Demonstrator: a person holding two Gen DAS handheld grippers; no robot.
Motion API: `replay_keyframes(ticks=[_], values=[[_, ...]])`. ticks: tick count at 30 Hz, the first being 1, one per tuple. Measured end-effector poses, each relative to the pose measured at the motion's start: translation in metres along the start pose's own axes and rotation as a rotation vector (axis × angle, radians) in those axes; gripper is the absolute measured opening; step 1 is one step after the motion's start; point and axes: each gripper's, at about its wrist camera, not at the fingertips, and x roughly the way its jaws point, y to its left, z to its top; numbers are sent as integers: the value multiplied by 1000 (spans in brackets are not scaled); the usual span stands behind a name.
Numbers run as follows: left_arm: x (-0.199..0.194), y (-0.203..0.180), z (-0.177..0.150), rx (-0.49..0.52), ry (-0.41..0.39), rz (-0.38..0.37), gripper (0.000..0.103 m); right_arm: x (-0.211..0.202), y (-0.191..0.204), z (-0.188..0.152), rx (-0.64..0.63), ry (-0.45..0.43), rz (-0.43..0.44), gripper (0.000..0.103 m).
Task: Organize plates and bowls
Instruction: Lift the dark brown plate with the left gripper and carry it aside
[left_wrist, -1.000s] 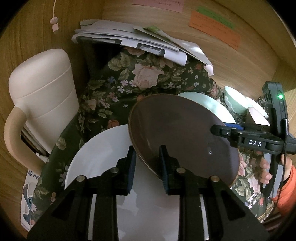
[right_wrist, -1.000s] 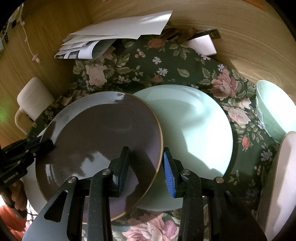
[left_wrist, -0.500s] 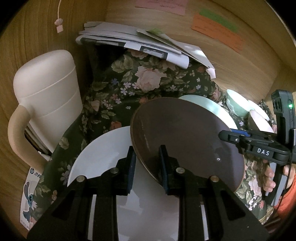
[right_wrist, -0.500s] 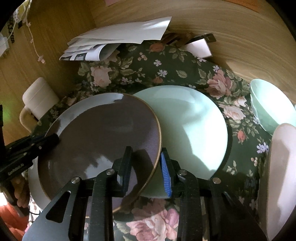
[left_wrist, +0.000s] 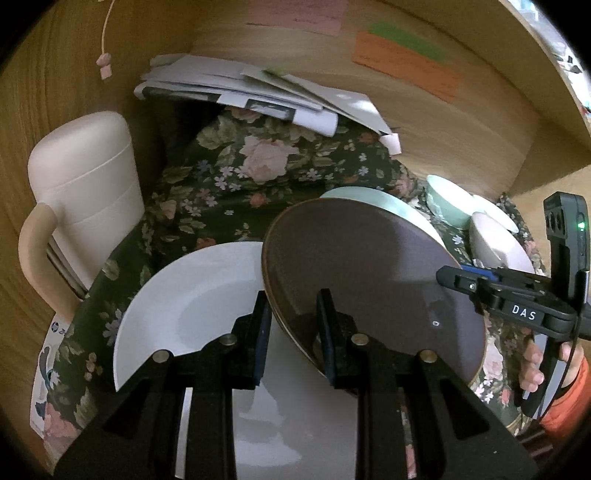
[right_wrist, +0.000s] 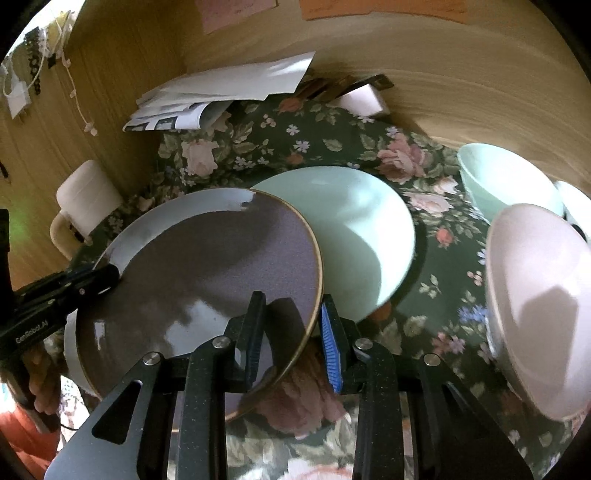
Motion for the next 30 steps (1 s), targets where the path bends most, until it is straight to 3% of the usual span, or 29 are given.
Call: replay_keyframes(ticks=[30], values=[[-26, -85, -40, 55, -2, -129, 23, -89, -40, -74, 103, -68, -91, 26]])
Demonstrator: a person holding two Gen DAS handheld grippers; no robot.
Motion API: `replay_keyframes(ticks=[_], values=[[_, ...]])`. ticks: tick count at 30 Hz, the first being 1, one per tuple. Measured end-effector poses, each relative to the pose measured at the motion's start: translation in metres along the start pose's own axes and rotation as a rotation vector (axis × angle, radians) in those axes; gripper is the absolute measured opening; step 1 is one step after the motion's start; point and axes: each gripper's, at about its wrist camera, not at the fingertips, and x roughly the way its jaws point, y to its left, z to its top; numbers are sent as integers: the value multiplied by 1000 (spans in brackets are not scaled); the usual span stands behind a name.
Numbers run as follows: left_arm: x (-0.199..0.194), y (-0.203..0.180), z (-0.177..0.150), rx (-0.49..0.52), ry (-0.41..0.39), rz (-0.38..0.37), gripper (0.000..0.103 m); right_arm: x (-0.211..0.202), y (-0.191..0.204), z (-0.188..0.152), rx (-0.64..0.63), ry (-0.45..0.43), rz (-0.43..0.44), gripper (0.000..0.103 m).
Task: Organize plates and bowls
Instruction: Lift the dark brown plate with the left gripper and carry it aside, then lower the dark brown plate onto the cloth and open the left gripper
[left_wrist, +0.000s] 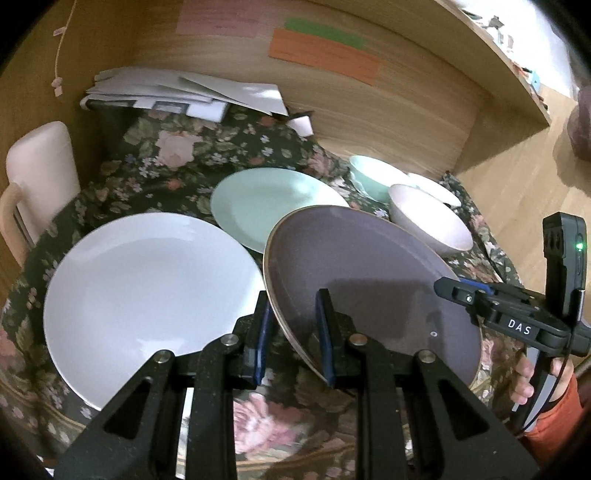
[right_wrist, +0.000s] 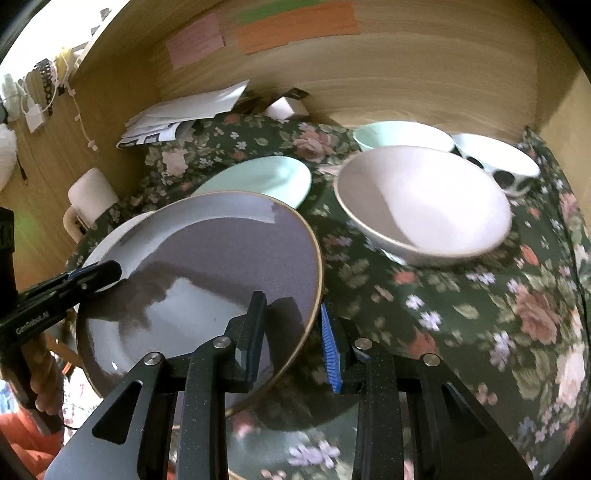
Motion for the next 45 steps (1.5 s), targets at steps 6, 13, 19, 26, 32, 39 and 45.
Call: replay_keyframes(ticks=[6, 13, 19, 26, 32, 39, 45], values=[[7, -14, -10, 12, 26, -12, 23, -12, -13, -14, 14, -7, -23, 26], [19, -29, -18, 28, 59, -26, 23, -16, -28, -25, 49, -5, -36, 25], [34, -36, -22, 35, 94, -31, 23, -13, -42, -32, 76, 5, -50, 25], [49, -35, -21, 36, 107, -22, 23, -8, -43, -32, 55, 3, -72, 25], [49, -35, -23, 53, 106, -29, 24, -7, -41, -31, 30, 11, -90, 25], [46, -34, -22, 74, 85, -8, 24, -9, -33, -29, -10, 10, -140, 26], [30, -30, -16, 78, 36, 12, 26, -30, -21, -20, -47, -70, -174, 48]])
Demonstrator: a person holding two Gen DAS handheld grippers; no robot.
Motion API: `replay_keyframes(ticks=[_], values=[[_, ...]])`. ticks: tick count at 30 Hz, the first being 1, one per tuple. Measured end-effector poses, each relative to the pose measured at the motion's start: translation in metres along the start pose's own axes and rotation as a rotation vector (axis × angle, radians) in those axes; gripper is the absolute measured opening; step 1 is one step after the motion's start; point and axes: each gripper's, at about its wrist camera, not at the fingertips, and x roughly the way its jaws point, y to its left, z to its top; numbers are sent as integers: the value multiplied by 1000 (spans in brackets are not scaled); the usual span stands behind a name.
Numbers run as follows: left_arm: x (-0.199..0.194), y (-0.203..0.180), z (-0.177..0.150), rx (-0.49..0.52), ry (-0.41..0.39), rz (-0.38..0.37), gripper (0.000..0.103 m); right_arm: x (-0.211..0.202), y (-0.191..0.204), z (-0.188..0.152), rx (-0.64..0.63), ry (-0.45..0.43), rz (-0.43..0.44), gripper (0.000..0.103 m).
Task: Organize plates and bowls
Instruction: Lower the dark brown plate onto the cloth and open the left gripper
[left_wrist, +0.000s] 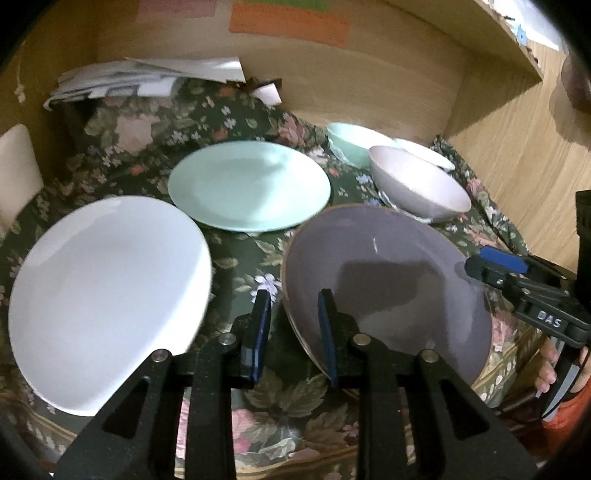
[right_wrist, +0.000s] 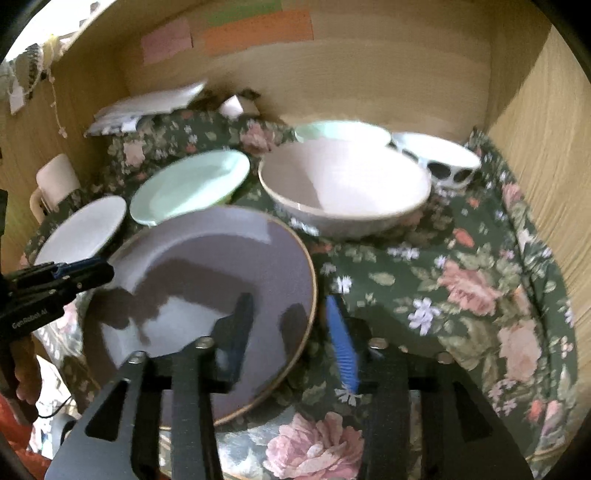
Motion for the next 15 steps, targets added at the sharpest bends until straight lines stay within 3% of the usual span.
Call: replay_keyframes(ticks=[3, 5, 15], values=[[-10, 5, 4, -16, -32, 3, 32, -12, 8, 7, -20, -45, 9, 56], [-20, 9, 7, -28, -63, 11, 42, -18, 17, 12, -37, -71, 16, 61], [-63, 37, 17, -55, -201, 83, 60, -30, 67, 33, -112, -159, 103, 77]])
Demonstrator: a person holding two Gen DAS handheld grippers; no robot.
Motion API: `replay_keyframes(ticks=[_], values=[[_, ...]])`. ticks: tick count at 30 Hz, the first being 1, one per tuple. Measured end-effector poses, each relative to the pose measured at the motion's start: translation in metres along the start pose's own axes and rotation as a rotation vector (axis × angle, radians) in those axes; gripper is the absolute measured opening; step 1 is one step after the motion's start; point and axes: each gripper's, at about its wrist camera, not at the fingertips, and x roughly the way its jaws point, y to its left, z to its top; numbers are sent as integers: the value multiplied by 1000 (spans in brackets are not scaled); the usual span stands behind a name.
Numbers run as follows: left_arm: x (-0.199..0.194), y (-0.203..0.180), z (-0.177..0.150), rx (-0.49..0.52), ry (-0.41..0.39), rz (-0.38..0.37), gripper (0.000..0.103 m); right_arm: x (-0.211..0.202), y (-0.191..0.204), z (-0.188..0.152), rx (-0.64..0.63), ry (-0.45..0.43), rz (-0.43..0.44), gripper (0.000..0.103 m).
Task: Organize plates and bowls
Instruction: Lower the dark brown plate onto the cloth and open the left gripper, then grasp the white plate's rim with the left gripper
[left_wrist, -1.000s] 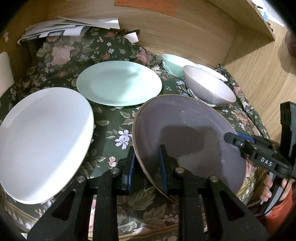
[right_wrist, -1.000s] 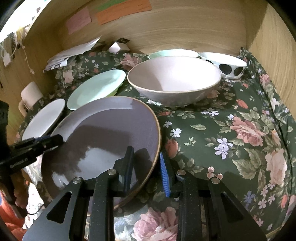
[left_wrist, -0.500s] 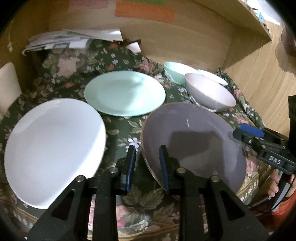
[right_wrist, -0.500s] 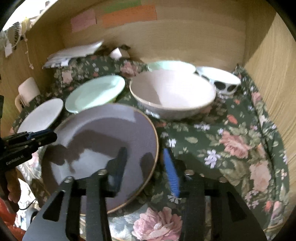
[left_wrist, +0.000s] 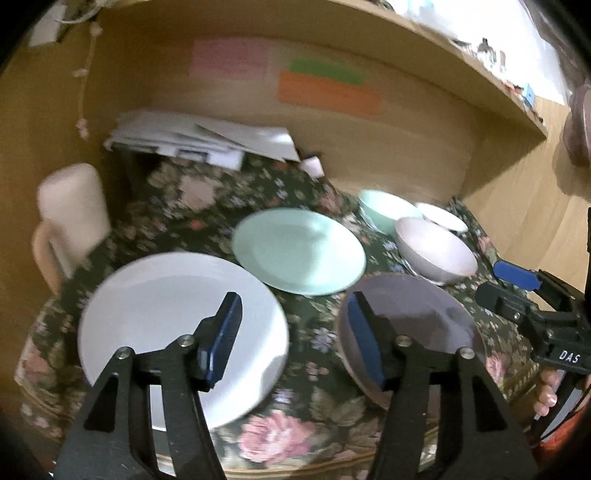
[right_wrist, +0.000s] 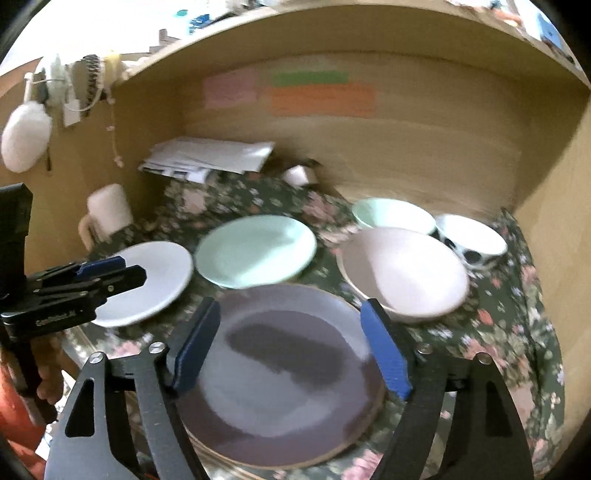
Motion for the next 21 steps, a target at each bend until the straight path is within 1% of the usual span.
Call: replay_keyframes(ticks=[2, 4, 9, 13, 17, 21], values=[[-5, 9, 2, -8, -13, 24, 67, 4, 10, 4, -14, -4, 19, 78], [-10, 22, 3, -26, -26, 54, 70, 10, 20, 8, -27, -7, 41, 80], [-14, 50, 1, -44, -31, 117, 73, 29, 42, 15, -46, 12, 98, 82], [-13, 75, -4, -70, -15, 160, 78, 48, 57, 20, -54, 45, 136, 82], [-9, 99, -12, -83, 15, 200, 78, 65, 69, 24, -68, 76, 155, 82], [-2, 118, -19, -101, 51, 216, 78, 86, 79, 28, -71, 123, 178, 82]])
